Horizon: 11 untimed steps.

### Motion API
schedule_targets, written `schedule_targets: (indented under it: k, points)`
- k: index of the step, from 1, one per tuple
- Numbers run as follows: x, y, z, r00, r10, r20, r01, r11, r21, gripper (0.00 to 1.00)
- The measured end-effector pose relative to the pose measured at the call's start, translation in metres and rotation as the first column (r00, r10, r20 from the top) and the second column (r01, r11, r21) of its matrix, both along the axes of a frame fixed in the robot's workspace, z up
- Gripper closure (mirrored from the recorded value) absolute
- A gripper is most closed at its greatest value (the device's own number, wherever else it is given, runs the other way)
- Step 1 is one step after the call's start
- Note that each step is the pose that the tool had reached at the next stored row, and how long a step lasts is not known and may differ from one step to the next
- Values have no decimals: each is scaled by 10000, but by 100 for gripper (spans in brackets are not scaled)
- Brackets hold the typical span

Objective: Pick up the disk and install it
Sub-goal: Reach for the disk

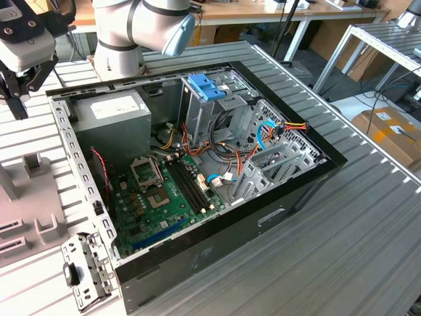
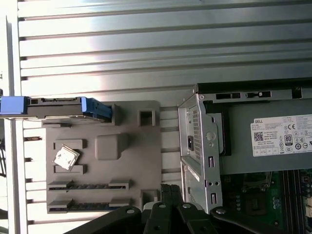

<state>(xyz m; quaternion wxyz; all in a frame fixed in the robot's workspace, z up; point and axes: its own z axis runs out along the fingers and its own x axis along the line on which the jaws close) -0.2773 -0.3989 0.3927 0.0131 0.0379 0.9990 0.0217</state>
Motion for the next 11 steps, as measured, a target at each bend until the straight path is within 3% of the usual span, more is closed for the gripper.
schedule_targets:
  k: [11]
  points:
    - [-45,0,-1,10000,1,0,-1,10000,0,89]
